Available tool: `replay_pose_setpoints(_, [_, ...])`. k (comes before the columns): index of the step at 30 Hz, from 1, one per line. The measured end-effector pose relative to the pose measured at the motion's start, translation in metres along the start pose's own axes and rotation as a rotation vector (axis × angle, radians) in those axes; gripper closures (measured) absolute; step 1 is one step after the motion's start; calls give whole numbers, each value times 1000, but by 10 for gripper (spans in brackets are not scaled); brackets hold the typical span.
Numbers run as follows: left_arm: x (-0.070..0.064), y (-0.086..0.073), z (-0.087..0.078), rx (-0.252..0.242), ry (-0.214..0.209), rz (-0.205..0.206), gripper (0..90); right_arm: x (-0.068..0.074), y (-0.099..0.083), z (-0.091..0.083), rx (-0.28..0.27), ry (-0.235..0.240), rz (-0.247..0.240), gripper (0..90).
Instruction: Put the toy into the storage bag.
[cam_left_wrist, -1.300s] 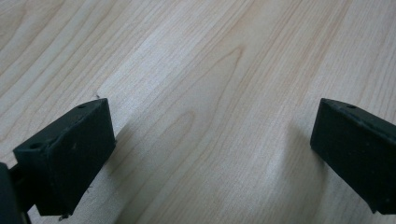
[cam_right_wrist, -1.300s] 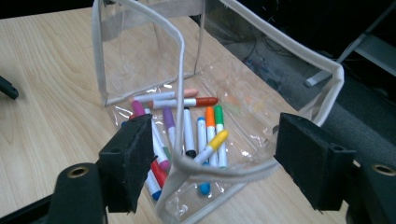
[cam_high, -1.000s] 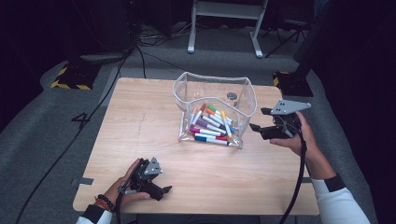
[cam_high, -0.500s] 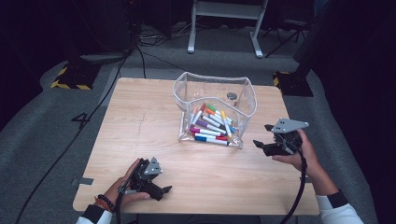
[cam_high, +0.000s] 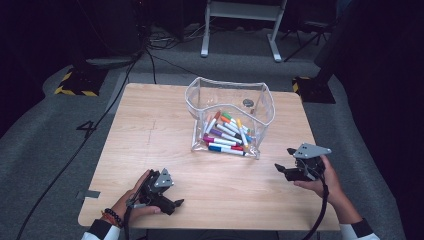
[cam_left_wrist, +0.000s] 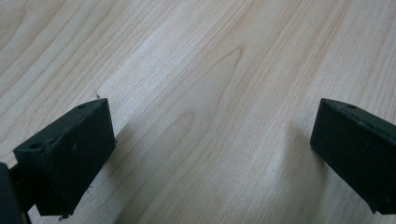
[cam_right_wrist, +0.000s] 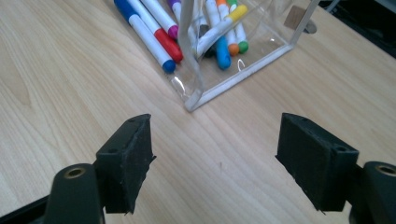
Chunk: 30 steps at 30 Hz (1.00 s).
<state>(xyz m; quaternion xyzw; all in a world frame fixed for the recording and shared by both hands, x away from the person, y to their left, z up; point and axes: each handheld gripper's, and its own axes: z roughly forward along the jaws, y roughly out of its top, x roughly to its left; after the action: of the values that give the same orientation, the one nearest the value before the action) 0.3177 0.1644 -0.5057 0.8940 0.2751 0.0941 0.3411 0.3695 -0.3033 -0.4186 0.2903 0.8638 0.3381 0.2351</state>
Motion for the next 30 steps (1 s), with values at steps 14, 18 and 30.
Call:
replay_pose_setpoints(14, [0, 0, 0, 1, 0, 1, 1, 3, -52, 8, 62, 24, 38, 244])
replay_pose_setpoints(18, [0, 0, 0, 0, 0, 0, 1, 4, -64, 9, 82, 31, 55, 226])
replay_pose_setpoints(30, [0, 0, 0, 1, 0, -1, 1, 5, -97, 7, 63, 54, 161, 221])
